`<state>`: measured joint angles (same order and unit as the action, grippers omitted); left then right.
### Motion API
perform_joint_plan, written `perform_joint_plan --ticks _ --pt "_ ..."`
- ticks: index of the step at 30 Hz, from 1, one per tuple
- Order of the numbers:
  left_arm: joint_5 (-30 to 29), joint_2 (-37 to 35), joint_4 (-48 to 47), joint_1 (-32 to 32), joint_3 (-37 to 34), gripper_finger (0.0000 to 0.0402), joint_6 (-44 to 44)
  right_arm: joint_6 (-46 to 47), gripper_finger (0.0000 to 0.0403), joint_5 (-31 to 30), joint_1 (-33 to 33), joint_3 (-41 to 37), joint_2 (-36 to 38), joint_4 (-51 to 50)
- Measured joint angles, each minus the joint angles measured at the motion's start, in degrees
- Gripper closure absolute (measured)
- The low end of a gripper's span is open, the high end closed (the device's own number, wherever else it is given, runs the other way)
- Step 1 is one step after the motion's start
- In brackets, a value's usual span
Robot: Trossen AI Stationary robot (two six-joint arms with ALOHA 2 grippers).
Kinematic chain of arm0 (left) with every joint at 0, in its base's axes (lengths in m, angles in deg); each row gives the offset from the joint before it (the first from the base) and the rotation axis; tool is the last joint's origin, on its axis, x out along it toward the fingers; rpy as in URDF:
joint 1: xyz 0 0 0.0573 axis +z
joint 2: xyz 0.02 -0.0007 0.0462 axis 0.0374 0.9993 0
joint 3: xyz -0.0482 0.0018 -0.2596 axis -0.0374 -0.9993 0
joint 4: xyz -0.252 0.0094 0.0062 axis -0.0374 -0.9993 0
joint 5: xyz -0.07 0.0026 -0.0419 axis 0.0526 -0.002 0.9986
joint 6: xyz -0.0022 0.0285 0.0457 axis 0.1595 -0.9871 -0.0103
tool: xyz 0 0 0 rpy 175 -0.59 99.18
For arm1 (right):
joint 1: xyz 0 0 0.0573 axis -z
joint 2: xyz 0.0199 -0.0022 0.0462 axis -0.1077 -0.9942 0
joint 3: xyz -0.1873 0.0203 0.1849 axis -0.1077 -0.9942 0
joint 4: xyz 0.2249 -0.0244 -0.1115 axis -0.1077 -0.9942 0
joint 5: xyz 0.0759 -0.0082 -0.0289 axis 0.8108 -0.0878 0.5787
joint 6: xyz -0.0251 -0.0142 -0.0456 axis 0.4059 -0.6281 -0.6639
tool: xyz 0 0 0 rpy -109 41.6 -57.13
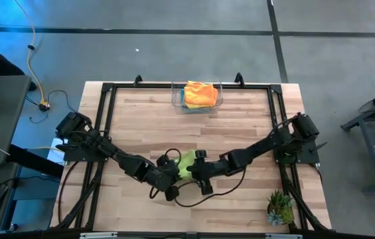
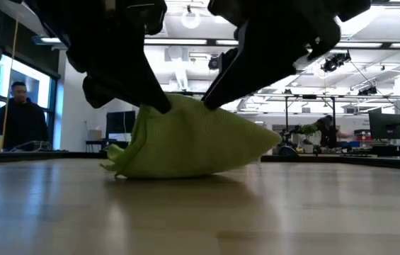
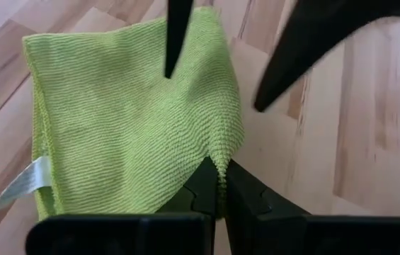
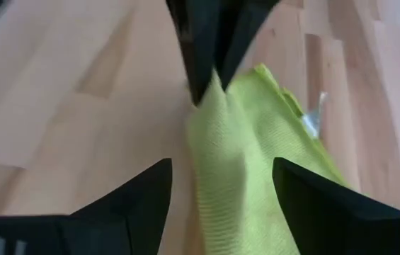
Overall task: Fold microfiber towels
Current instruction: Put the green towel into the transparent bin
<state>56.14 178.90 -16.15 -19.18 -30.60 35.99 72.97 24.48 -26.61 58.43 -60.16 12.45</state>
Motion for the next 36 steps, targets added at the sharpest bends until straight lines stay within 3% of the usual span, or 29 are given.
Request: perform_joint_plan --ticks 8,20,24,31,36 --pt "1.03 0.0 0.56 -0.07 0.0 0.0401 -0.17 -2.62 0.0231 1.51 0.55 0.0 -2.7 -0.35" --pt "1.17 -0.15 2.37 -0.02 0.0 0.0394 0.2 -0.88 0.039 1.1 2.0 0.0 -3.06 0.58" --pt "2.43 -4.31 -0.62 0.32 0.0 0.036 -0.37 1.46 0.0392 2.84 2.24 0.04 -2.92 1.32" --pt "-2.67 -17.97 -13.23 0.63 -0.01 0.0283 1.04 4.09 0.0399 6.69 3.52 0.02 -0.55 2.2" --pt "-7.1 -27.76 -17.75 0.12 -2.89 0.0266 1.76 7.04 0.0401 11.26 7.76 0.02 3.08 3.28"
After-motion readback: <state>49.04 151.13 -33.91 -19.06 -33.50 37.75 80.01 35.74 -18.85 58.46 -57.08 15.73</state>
